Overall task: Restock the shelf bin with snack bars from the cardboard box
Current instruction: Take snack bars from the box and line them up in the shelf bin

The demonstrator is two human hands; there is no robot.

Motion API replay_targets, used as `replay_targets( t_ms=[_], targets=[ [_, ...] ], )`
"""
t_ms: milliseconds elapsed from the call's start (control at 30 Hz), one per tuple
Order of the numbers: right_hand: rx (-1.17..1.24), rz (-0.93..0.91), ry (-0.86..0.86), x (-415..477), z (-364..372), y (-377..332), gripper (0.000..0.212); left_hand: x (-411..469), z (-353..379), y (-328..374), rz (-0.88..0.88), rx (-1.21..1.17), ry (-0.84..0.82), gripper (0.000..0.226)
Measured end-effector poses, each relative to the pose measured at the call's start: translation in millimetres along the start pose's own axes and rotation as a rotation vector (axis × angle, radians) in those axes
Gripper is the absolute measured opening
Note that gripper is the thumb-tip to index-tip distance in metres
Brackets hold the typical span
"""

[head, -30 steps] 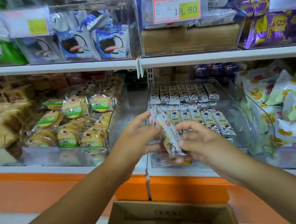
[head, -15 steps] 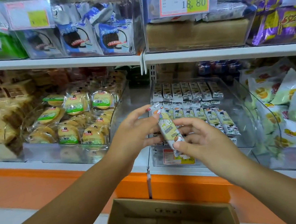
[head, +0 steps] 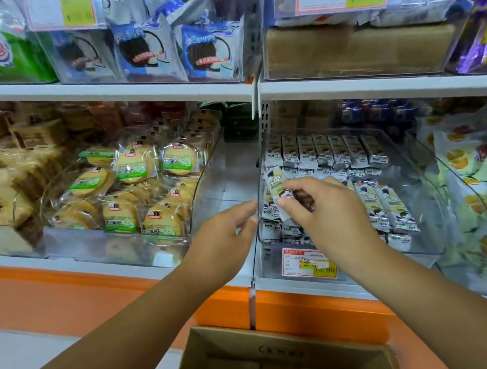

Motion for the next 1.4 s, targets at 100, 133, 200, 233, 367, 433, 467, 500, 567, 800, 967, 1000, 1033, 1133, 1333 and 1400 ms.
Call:
replay_targets(
  t_ms=[100,133,200,233,367,433,467,500,567,800,967,1000,1033,1133,1333,1400],
  targets=[
    [-0.018,0.031,-0.018,6.3,8.0,3.4,0.039,0.8,3.4,-0.9,0.012,-0.076,-0.032,0.041],
    [-0.022,0.033,-0.033,7.4,10.8,4.3,0.041,1.7,4.5,-2.7,0.010,-0.087,-0.036,0.042],
    [-0.031,0.035,-0.058,8.5,15.0,5.5,0.043,2.9,6.3,-7.2,0.007,-0.074,-0.041,0.044],
    [-0.039,0.039,-0.066,9.0,15.9,6.6,0.045,3.2,6.7,-9.3,0.010,-0.065,-0.043,0.044],
    [-0.097,0.031,-0.107,8.1,14.7,10.2,0.051,-3.2,6.9,-12.3,0.024,-0.021,-0.048,0.046],
    [-0.093,-0.013,-0.106,3.7,12.9,9.1,0.053,-9.0,6.8,-17.1,0.005,-0.002,-0.055,0.045],
    [-0.070,-0.045,-0.079,0.3,10.8,7.4,0.052,-13.6,6.5,-20.3,0.001,0.008,-0.059,0.044],
    [-0.037,-0.087,-0.039,-4.8,7.9,4.3,0.048,-19.5,6.5,-24.3,0.000,0.018,-0.065,0.042],
    [0.037,-0.198,0.015,-22.0,4.4,-3.4,0.038,-37.5,7.1,-35.0,-0.015,0.063,-0.092,0.039],
    [-0.073,-0.288,-0.709,-126.9,67.1,15.0,0.028,-145.2,44.4,-126.3,-0.244,0.215,-0.299,0.041],
    [-0.163,0.096,-1.202,-216.0,148.5,62.9,0.040,-193.2,83.7,-190.2,-0.481,0.313,-0.357,0.061],
    [-0.137,0.154,-1.244,-231.0,166.7,70.5,0.042,-199.8,91.9,-197.8,-0.510,0.302,-0.370,0.064],
    [-0.115,0.205,-1.267,-244.0,185.9,78.2,0.043,-205.7,99.3,-203.7,-0.529,0.295,-0.389,0.067],
    [-0.099,0.336,-1.292,-272.4,238.1,96.1,0.051,-217.5,116.4,-219.2,-0.531,0.297,-0.452,0.068],
    [-0.151,0.431,-1.323,-306.1,296.6,127.3,0.057,-229.7,123.9,-234.2,-0.598,0.139,-0.411,0.057],
    [-0.177,0.439,-1.330,-310.2,305.0,135.8,0.057,-231.5,124.3,-234.3,-0.601,0.113,-0.399,0.056]
  ],
)
Point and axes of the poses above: each hand's wrist, its own x-axis towards the middle knuckle, its own z-axis out of the palm, y = z × x, the point moved 3 cm from there along x, towards the middle knuckle, and after that the axes turned 14 degrees about x, right-handed, at the moved point
